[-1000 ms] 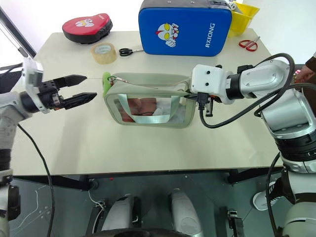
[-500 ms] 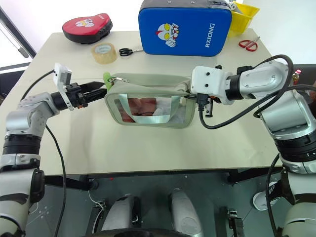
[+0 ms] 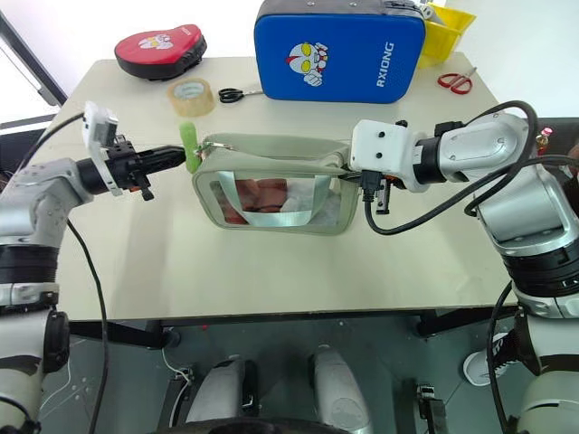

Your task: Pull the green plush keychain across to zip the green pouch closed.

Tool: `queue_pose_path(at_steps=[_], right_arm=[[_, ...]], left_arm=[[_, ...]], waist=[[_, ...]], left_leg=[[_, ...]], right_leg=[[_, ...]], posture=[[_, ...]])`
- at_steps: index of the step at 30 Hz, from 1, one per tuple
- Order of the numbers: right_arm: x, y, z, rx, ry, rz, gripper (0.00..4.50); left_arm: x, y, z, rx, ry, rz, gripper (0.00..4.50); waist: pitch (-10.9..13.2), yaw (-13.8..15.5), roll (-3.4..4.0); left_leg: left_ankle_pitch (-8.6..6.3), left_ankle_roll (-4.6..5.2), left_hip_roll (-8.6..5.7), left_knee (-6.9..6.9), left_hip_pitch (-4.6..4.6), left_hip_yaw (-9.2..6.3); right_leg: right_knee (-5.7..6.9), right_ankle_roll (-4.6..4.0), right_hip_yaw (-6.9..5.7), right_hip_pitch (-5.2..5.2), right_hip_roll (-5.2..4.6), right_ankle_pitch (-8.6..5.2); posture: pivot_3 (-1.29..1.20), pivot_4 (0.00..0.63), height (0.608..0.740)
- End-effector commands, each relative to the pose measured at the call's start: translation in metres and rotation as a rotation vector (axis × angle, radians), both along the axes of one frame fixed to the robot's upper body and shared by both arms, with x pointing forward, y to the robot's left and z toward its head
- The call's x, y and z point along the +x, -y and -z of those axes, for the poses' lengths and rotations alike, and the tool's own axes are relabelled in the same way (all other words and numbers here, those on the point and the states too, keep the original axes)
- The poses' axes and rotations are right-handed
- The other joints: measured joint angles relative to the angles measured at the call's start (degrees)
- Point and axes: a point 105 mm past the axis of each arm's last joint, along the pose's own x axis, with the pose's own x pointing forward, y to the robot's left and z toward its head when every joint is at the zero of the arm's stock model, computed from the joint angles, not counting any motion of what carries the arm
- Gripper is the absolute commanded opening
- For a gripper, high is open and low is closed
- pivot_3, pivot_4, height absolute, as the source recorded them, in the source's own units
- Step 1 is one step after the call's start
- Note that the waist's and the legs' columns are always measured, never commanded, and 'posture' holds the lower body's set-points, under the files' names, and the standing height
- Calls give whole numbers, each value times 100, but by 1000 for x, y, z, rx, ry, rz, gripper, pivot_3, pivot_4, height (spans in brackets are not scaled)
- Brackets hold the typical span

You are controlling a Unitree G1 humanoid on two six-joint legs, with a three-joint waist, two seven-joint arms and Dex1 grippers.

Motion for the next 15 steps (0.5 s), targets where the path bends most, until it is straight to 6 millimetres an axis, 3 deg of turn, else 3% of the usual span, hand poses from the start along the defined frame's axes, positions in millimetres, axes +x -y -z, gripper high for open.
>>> queue_pose_path(at_steps=[1, 6, 9, 12, 15], right_arm=[[0, -1, -5, -5, 26, -3, 0], [1, -2, -3, -6, 27, -1, 0], [2, -3, -3, -4, 30, 2, 0], [3, -3, -3, 0, 35, 7, 0], [2, -4, -3, 6, 38, 11, 0]], left_arm=[[-15, 20, -38, -3, 123, 100, 53], [-14, 54, -44, 29, 143, 206, 53], [-7, 71, -33, 97, 108, 260, 53], [3, 76, -20, 180, 72, 253, 1000], [5, 77, -20, 195, 69, 255, 2584]], waist=[[0, 8, 0], [0, 31, 0], [0, 29, 0], [0, -12, 0], [0, -21, 0]], left_leg=[[0, 0, -1, 0, 0, 0], [0, 0, -3, 1, 4, 3], [0, 0, -5, 2, 5, 7], [0, 0, -5, 0, 6, 8], [0, 0, -4, -1, 6, 6]], right_leg=[[0, 0, 0, 1, 0, 0], [0, 0, 0, 5, 2, 0], [0, 0, 0, 6, 3, 0], [0, 0, 2, 6, 7, 0], [0, 0, 1, 6, 8, 0]], posture=[[0, 150, 737], [0, 150, 737], [0, 150, 737], [0, 150, 737], [0, 150, 737]])
